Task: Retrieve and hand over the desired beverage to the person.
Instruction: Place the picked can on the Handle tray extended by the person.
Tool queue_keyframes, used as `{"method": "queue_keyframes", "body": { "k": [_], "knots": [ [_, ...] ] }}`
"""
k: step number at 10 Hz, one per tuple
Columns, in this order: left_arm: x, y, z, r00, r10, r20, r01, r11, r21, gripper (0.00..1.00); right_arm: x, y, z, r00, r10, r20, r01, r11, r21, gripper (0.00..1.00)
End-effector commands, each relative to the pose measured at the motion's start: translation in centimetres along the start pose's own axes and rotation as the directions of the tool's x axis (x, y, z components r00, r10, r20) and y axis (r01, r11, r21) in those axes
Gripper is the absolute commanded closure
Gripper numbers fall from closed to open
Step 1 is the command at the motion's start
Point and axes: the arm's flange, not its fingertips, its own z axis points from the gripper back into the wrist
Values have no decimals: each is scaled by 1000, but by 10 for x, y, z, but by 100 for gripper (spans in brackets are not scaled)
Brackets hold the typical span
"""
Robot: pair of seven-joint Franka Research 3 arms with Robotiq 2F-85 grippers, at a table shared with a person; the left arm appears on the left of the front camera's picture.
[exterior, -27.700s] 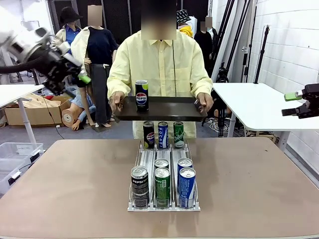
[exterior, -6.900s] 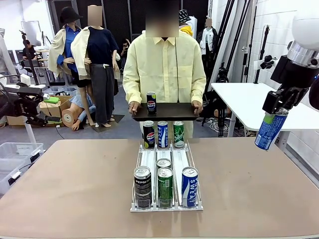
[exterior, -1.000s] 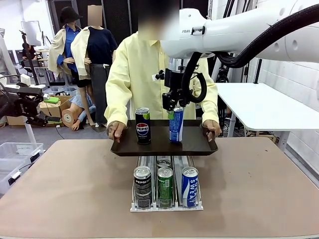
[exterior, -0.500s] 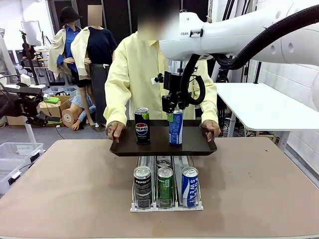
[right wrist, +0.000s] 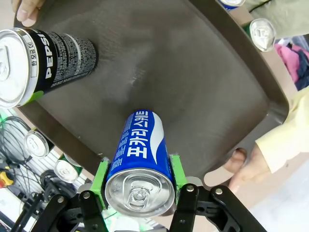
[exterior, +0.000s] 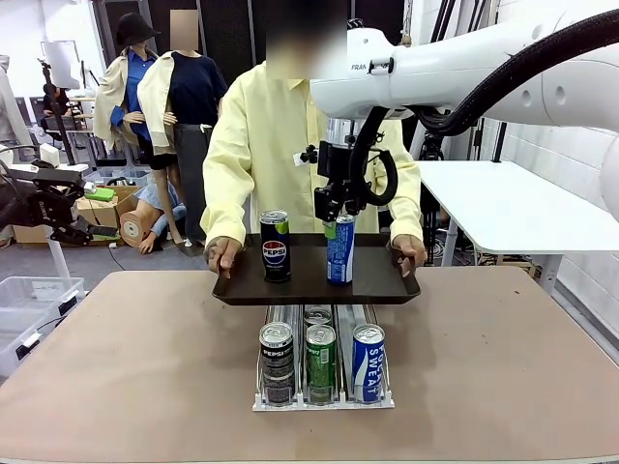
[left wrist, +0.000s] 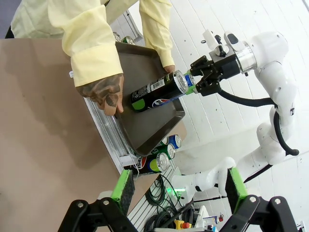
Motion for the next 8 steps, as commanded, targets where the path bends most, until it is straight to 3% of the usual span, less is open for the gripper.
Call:
{"method": "queue_keyframes", "body": {
  "k": [1, 3, 4, 8],
  "knots": [
    [1, -1, 1, 1000, -2, 7, 2, 1000, 0, 0, 5, -3, 12, 1000, 11, 1, -11, 1000, 22, 46],
    [1, -1, 1, 1000, -2, 7, 2, 1000, 0, 0, 3, -4, 15, 1000, 7, 11, -7, 1000, 3, 6],
    [1, -1, 1, 1000, -2, 7, 2, 1000, 0, 0, 1, -5, 16, 1000, 6, 13, -6, 1000, -5, 0],
    [1, -1, 1, 1000, -2, 7, 2, 1000, 0, 0, -9, -9, 24, 999, -11, 33, 13, 999, -44, 0]
  ]
}}
